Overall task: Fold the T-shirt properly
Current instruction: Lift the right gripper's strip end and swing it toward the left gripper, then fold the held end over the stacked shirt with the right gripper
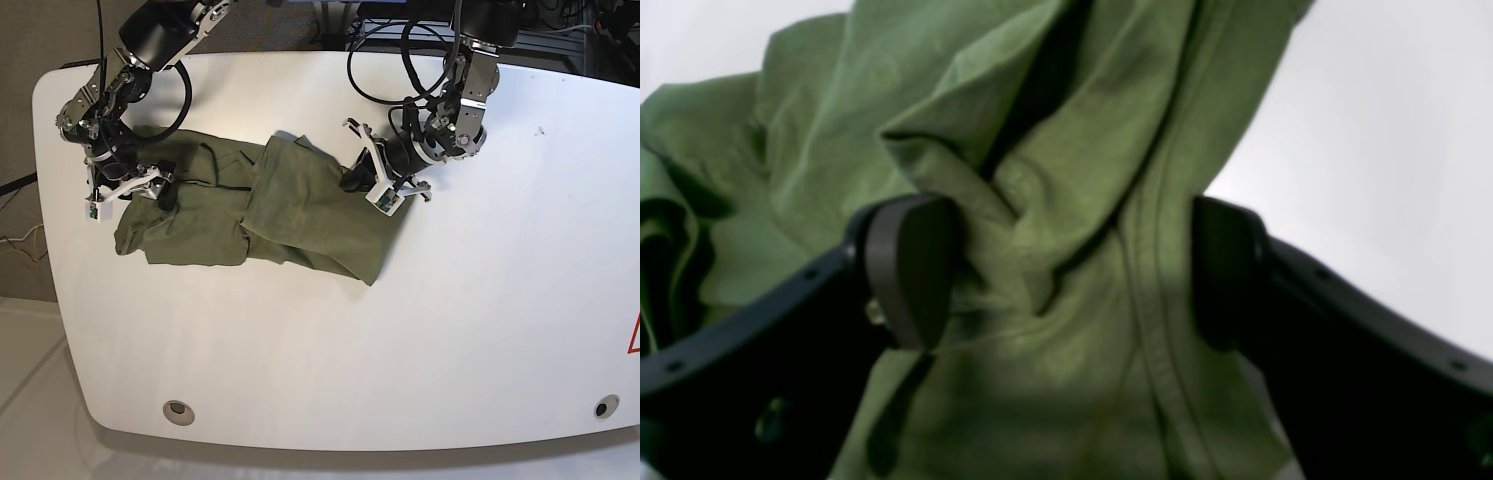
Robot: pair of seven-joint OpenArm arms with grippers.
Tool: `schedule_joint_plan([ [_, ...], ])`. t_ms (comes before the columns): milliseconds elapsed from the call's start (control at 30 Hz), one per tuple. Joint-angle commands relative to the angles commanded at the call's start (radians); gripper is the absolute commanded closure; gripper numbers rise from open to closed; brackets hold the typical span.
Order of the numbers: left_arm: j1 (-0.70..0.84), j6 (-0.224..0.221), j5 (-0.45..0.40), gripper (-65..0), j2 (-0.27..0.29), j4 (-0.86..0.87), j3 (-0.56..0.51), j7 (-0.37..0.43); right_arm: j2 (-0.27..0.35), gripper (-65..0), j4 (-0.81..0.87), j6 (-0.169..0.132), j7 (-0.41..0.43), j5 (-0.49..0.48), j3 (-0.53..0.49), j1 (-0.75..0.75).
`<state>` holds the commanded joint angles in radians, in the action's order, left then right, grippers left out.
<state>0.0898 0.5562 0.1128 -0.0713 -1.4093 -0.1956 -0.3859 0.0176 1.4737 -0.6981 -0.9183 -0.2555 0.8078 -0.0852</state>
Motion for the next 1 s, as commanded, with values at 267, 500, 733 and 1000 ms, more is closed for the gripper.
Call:
schedule_joint_plan([
  [267, 0.0, 0.0, 0.0, 0.0, 0.0, 0.0, 0.0, 0.0, -0.006, -32.5, -0.002, 0.0, 0.0, 0.0, -0.029, 0.005],
  [500, 0.0, 0.0, 0.0, 0.0, 0.0, 0.0, 0.0, 0.0, -0.029, -18.9, -0.003, 0.0, 0.0, 0.0, -0.031, 0.005],
  [733, 0.002, 0.0, 0.0, 0.0, 0.0, 0.0, 0.002, 0.0, -0.026, 0.0, 0.002, 0.0, 0.0, 0.002, -0.068, 0.0],
  [1000, 0.002, 0.0, 0.0, 0.0, 0.0, 0.0, 0.002, 0.0, -0.026, 0.0, 0.109, 0.0, 0.0, 0.002, -0.121, 0.003],
])
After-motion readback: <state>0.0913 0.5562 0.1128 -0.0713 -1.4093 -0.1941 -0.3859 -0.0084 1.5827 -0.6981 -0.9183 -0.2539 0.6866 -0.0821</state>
